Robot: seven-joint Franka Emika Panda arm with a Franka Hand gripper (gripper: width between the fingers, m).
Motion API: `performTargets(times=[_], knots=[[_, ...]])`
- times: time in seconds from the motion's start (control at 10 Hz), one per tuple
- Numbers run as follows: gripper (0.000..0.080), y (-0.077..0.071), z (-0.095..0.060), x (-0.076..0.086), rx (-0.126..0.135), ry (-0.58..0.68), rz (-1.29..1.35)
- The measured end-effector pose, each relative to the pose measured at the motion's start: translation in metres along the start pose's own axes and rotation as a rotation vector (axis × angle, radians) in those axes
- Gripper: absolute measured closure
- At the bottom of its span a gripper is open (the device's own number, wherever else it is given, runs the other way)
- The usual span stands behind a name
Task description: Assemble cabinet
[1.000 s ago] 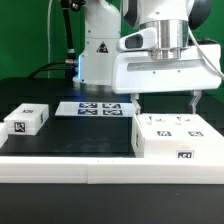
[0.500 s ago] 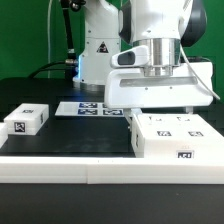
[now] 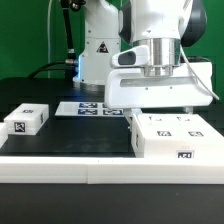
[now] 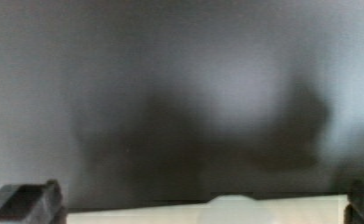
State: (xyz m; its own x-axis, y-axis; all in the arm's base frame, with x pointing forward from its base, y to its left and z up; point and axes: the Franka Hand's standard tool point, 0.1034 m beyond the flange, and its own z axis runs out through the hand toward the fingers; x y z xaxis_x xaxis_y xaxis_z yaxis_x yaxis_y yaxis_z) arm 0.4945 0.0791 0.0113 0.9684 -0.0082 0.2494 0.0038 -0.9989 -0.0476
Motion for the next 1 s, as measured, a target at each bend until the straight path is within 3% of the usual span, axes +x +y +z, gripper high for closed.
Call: performTargets(times=[0.6, 0.7, 0.8, 1.0], knots=[[0.0002, -0.0103, 0.0064, -0.0028, -0.006, 0.033, 0.03], [0.0116, -0.0082, 0.0067, -0.002, -0.008, 0.036, 0.021], [0.0116, -0.0078, 0.0066, -0.0012, -0.008, 0.038, 0.017], [0.0434, -0.0077, 0.0065, -0.0004, -0.008, 0.039, 0.015]])
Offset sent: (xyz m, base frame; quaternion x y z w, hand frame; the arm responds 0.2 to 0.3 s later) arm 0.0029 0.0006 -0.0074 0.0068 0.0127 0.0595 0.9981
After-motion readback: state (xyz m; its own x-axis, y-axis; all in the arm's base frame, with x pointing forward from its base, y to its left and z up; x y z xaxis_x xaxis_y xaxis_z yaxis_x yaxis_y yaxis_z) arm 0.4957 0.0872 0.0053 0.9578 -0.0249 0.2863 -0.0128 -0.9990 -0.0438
